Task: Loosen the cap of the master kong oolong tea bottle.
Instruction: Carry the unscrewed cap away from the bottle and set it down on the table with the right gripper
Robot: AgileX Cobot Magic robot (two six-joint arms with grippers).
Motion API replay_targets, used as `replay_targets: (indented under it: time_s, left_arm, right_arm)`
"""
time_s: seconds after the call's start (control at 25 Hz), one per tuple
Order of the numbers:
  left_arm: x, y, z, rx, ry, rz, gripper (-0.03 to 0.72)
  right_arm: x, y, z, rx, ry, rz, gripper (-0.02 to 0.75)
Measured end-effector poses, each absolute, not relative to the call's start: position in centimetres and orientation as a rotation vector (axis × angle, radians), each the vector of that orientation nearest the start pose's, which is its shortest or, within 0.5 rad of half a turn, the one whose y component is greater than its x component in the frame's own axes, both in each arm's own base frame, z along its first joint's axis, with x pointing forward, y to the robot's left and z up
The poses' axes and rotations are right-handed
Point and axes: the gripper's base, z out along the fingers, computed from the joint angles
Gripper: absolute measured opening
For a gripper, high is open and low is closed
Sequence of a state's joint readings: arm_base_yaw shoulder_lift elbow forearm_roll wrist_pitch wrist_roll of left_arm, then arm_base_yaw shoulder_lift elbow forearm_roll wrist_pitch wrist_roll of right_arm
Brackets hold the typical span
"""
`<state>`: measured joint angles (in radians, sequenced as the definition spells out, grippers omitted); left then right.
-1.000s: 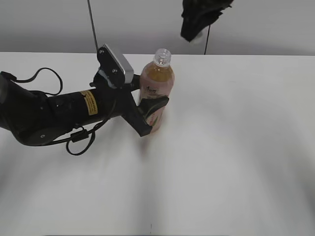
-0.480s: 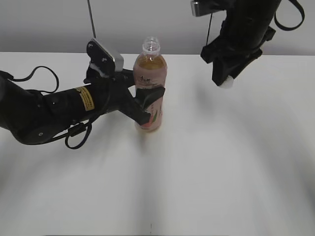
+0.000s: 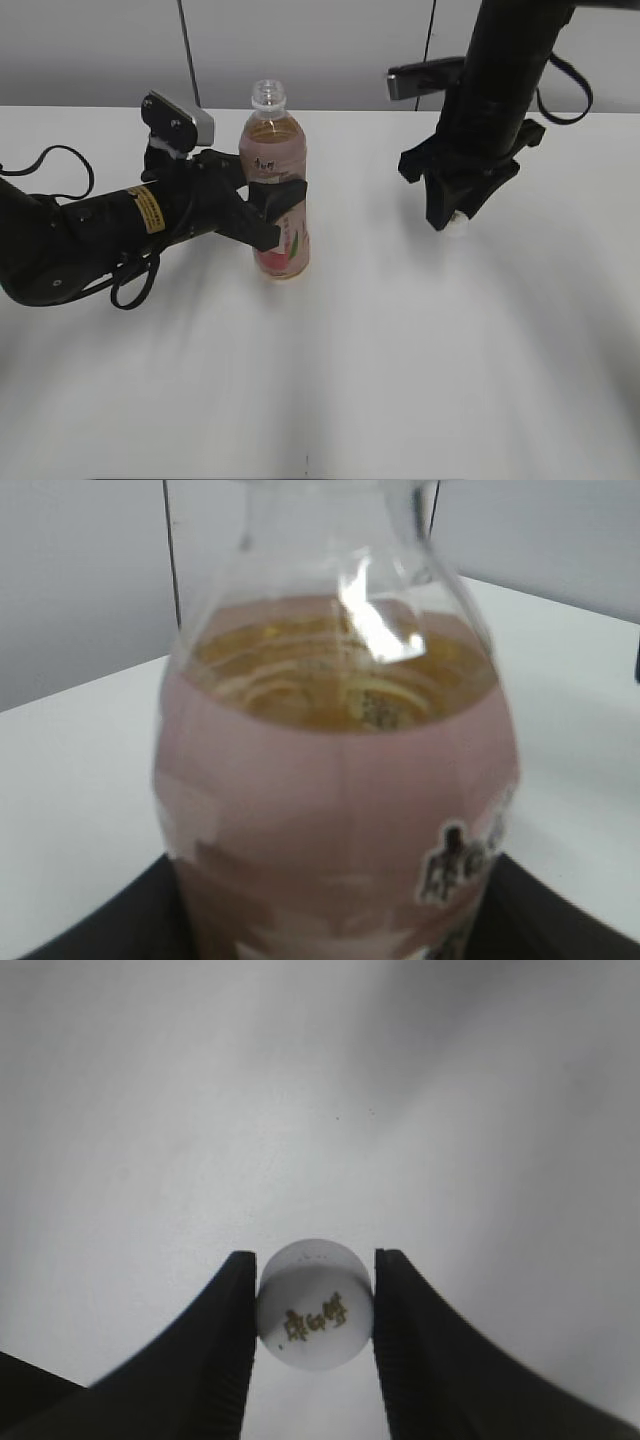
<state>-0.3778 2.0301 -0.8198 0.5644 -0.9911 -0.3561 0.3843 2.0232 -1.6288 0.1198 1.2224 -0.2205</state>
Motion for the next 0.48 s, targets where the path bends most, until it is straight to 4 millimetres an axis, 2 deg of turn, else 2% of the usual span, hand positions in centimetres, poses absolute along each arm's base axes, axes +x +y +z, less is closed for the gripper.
replay_targets:
  time_s: [0.24,0.48]
  left_arm:
    - [32.7,-17.4,12.5,0.649,1.693,-0.703,0.398]
    - [32.7,-17.5,11.9,0.637,1.68,-0.727,0.398]
  right_arm:
    - [38.2,16.8,16.4,-0.857,3.093,0.216,0.273]
    - [38.6,17.0,14.1,-0.85,3.118,0.211,0.273]
